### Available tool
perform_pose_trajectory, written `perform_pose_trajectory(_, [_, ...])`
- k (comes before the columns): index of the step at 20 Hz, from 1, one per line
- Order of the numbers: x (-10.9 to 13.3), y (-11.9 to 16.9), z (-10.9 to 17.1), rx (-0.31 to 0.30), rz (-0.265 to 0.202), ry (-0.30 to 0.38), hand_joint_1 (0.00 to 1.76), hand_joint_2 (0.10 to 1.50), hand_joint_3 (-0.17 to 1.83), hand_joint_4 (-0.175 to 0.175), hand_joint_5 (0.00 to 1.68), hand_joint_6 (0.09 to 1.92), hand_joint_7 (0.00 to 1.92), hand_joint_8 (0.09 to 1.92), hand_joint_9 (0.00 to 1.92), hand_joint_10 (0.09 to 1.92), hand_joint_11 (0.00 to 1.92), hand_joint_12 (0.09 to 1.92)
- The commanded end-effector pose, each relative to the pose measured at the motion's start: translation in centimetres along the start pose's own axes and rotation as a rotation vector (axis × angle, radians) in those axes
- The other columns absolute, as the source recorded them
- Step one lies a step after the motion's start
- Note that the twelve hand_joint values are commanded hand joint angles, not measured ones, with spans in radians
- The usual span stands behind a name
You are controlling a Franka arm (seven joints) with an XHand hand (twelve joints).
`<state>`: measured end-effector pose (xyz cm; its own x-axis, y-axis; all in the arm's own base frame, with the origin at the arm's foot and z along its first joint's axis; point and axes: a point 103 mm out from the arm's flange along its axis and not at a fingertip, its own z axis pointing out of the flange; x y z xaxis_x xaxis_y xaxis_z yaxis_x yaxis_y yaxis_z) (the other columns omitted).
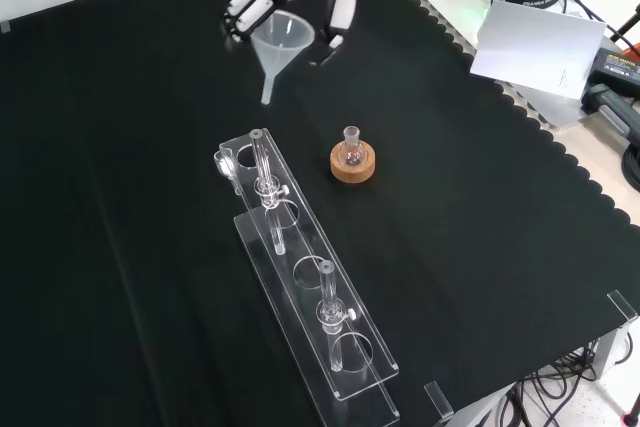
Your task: Place the funnel on the round-bottom flask.
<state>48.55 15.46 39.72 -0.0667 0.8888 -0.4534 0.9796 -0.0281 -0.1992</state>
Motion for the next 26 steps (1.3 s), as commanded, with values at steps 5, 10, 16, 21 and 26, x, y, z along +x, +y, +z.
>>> perform_pose_trajectory(5, [-1.0,-7.0,2.4,0.072,0.078,-0.031,0.76,0.8,0.55,0.015,0.8,0.72,0.84,0.61,1.11,0.35,0.73,1.17])
perform_pose_trajectory(10, [0.0,-8.8,4.6,0.101,0.088,-0.038,0.76,0.8,0.55,0.016,0.8,0.72,0.83,0.61,1.11,0.34,0.73,1.18])
perform_pose_trajectory(16, [1.4,-10.0,6.9,0.131,0.073,-0.044,0.75,0.8,0.55,0.016,0.8,0.72,0.83,0.62,1.11,0.34,0.72,1.18])
perform_pose_trajectory(21, [2.7,-10.4,9.3,0.172,0.055,-0.034,0.73,0.81,0.55,0.015,0.79,0.73,0.83,0.62,1.11,0.34,0.72,1.18])
perform_pose_trajectory(26, [3.6,-10.3,11.3,0.201,0.035,-0.02,0.72,0.83,0.56,0.011,0.79,0.73,0.82,0.62,1.1,0.34,0.72,1.18])
